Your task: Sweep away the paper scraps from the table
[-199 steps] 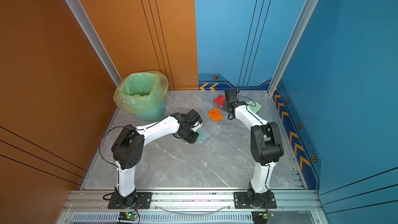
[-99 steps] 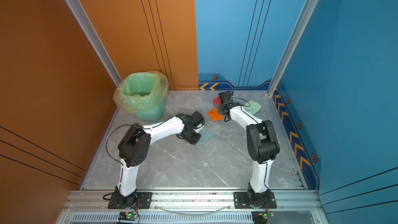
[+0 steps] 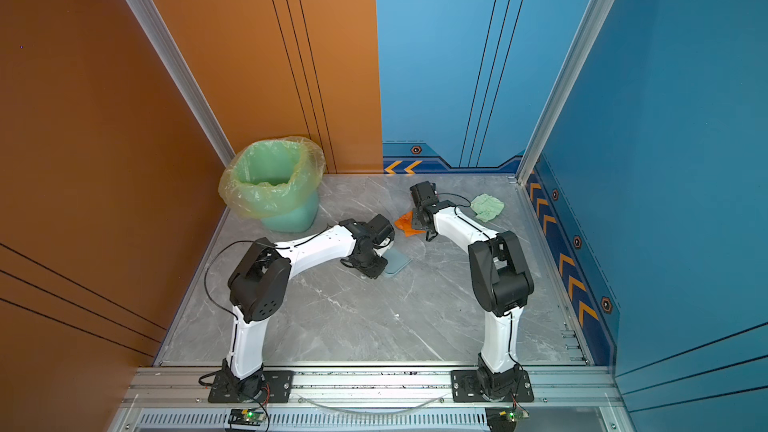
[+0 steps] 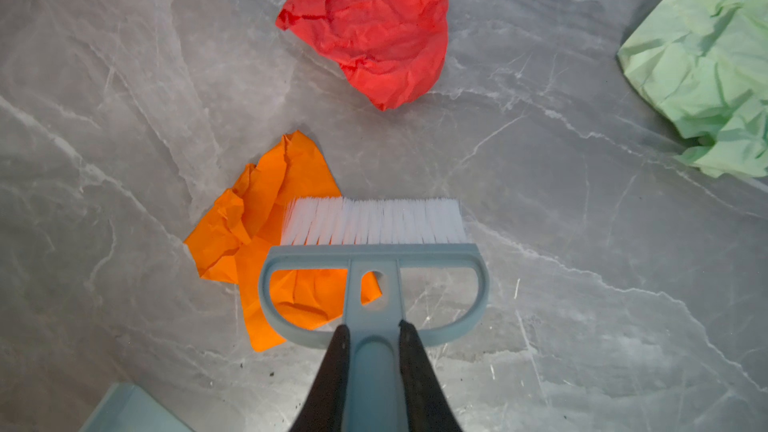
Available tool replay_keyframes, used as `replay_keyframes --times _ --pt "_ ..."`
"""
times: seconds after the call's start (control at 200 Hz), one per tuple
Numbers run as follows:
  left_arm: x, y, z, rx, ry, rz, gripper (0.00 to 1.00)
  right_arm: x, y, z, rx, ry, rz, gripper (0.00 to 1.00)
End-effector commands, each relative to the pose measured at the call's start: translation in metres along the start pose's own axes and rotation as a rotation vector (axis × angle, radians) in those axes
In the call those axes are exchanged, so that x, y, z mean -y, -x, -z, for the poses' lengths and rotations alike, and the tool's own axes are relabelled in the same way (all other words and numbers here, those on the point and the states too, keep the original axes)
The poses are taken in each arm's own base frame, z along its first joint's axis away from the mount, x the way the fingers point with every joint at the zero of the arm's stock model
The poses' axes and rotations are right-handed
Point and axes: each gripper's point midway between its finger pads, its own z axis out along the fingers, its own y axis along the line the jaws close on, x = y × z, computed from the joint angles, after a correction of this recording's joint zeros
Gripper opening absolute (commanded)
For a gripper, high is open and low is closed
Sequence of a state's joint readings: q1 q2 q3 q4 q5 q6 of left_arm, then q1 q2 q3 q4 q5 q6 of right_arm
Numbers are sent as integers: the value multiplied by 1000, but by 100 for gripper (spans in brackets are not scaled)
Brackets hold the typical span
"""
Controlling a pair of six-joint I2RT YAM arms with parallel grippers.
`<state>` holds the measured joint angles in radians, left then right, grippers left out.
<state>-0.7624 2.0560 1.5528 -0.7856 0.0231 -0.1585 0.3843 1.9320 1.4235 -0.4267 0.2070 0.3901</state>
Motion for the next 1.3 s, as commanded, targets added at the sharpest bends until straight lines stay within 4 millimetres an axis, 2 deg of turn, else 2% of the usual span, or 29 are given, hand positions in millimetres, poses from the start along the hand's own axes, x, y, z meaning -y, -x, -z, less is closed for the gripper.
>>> replay_keyframes --times 0.0,0.235,0.431,0.546,0.631,0.861,1.026,1.091,1.221,1.297 --pt "-1 -7 -4 -37 28 -7 4 -9 -44 12 -139 29 117 0" --pt "-1 -6 -3 -33 23 -13 4 -35 -86 44 -241 163 239 0" --pt "-1 -7 -3 -34 23 -14 4 -39 -108 64 -292 197 298 0" --pt "-2 -8 -3 -36 27 -16 4 -39 -112 69 -298 230 294 0" --pt "-2 -9 -4 -39 31 -16 4 -37 -104 74 -281 276 253 0" --pt "-4 -8 -6 -42 42 -18 4 -28 -69 91 -203 372 196 0" --pt "-7 -7 -6 -35 65 -21 4 -7 -32 92 -113 320 122 0" --pt "-7 -7 -5 -32 72 -24 4 5 -9 91 -56 298 62 0" --pt "-7 -6 -5 -31 74 -29 4 38 56 85 79 208 -85 0" --pt "-6 -8 -6 -34 75 -31 4 55 86 75 141 157 -162 0"
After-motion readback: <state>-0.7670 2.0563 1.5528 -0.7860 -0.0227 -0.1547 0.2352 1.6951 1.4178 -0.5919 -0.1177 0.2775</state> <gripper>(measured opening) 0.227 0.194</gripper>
